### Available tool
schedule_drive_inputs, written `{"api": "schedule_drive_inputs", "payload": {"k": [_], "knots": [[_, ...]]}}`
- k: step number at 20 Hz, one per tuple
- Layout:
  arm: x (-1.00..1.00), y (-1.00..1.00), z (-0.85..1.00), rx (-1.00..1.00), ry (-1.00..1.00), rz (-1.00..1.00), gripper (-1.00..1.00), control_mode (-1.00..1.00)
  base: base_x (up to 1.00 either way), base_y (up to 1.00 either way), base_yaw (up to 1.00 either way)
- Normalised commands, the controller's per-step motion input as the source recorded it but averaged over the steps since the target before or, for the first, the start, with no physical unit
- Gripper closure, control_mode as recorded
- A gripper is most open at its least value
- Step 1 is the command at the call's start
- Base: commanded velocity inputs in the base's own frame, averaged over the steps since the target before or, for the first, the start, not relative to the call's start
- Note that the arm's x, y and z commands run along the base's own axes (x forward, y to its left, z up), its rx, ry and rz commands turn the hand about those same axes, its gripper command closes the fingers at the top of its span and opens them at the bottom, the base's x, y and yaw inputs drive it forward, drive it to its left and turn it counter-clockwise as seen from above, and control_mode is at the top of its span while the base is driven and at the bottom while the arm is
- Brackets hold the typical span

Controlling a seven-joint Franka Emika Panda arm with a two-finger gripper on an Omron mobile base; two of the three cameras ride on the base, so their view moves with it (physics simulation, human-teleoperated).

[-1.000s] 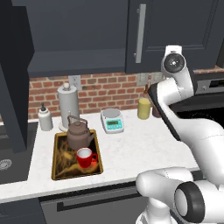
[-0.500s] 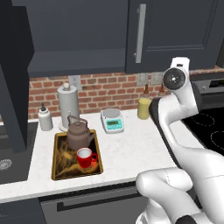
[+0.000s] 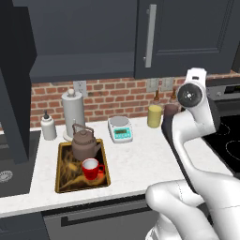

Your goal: Pick the kettle from the counter and place it on the tray. Then pick the mug from the cabinet and place it on the tray. Then close the cabinet doors.

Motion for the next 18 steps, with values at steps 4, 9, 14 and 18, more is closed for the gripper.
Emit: {"api": "schedule_drive_inputs", "payload": {"k": [4, 9, 14, 18], "knots": [[-0.37, 0.0, -0.07, 0.0, -0.02, 0.0, -1.0, -1.0, 0.0, 0.0, 0.0], [-0.5, 0.0, -0.1, 0.0, -0.03, 0.0, -1.0, -1.0, 0.0, 0.0, 0.0], [-0.45, 0.01, -0.05, 0.0, 0.0, 0.0, -1.0, -1.0, 0.0, 0.0, 0.0], [-0.41, 0.22, 0.0, -0.03, -0.05, 0.0, -1.0, -1.0, 0.0, 0.0, 0.0]]}}
